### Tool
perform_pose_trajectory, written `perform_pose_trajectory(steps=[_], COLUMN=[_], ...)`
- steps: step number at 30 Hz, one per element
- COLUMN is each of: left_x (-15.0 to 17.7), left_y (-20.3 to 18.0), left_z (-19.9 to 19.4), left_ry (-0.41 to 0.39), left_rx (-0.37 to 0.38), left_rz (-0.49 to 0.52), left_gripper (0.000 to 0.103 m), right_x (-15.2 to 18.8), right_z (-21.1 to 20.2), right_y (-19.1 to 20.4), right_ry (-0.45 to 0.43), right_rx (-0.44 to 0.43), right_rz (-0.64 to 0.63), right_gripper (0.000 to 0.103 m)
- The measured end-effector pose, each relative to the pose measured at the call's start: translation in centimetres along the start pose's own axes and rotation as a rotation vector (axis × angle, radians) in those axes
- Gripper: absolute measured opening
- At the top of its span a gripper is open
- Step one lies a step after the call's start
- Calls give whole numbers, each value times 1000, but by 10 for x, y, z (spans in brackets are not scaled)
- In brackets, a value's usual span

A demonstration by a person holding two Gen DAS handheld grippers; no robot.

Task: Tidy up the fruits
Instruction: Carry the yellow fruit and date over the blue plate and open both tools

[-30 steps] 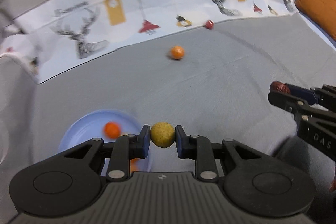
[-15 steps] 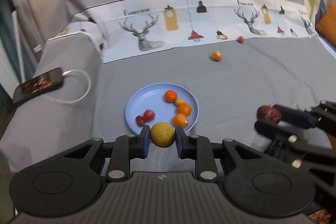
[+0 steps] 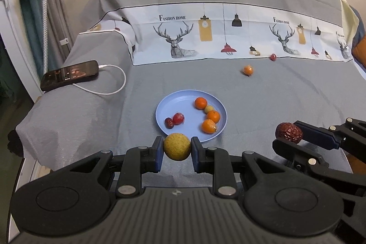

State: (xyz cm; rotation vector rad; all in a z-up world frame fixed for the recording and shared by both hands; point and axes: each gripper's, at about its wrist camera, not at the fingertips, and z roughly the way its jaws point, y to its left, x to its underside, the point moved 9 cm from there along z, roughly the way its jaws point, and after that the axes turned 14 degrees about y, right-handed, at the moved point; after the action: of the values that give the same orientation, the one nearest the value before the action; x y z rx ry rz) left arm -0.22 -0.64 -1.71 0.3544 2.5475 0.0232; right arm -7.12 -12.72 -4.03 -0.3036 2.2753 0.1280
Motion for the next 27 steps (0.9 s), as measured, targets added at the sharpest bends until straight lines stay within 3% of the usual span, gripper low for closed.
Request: perform_pose_trajectory(steps=[12,27], left_x=[0,-5], left_y=[1,12], left_z=[8,50], left_ry=[26,114], left_rx=[7,24], left_rz=[-10,-27], left_gripper=[28,28], right_x=[2,3], right_z=[3,34], right_y=[0,-4], right_ry=[10,93], right_rx=[-4,-27], right_rz=[-9,5], right_gripper=[30,30])
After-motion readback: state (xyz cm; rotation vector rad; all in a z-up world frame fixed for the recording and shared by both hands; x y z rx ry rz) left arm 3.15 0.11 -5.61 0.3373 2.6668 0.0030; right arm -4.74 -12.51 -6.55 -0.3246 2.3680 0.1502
